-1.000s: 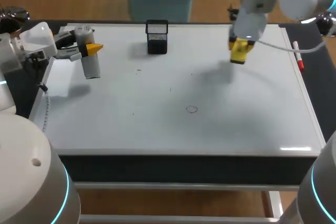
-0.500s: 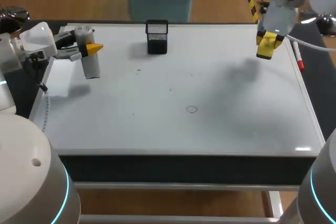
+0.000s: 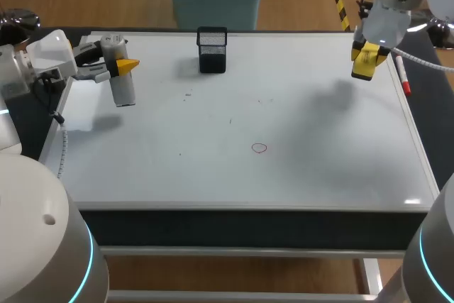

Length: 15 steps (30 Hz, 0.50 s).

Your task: Pick up the inspection probe, press it on each red-marked spot on the whiteboard one by one, put down the probe, pick up the eraser, and wipe off all the red marks.

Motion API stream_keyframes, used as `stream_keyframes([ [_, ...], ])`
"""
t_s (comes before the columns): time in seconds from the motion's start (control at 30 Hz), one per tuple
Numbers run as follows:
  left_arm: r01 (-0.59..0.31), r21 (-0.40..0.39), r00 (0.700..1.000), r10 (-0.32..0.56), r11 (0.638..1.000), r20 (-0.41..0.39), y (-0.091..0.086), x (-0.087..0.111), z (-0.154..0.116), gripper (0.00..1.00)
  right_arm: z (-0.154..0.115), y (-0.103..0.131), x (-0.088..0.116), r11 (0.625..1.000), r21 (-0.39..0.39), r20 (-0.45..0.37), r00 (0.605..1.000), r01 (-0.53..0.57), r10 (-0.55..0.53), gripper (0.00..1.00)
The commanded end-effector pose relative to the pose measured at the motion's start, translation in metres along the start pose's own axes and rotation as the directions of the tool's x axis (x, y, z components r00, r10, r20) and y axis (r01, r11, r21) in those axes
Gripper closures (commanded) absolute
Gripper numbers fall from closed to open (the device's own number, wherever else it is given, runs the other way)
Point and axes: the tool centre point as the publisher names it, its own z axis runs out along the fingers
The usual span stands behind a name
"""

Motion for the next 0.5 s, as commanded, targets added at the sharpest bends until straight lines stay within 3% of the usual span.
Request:
stream_keyframes([
  [0.03, 0.001, -0.002, 1.000, -0.001, 1.000, -0.001, -0.002, -0.001, 0.000, 1.00, -0.001, 0.000, 0.001, 1.000, 0.001, -0.001, 1.000, 0.003, -0.003, 1.00],
  [0.23, 0.001, -0.002, 1.000, -0.001, 1.000, -0.001, -0.002, -0.001, 0.000, 1.00, -0.001, 0.000, 0.001, 1.000, 0.001, -0.001, 1.000, 0.003, -0.003, 1.00],
  [0.5, -0.062, 0.002, 0.996, 0.062, 0.998, -0.064, -0.014, 0.039, 0.012, 1.00, -0.001, 0.000, 0.001, 1.000, 0.001, -0.001, 1.000, 0.003, -0.003, 1.00],
])
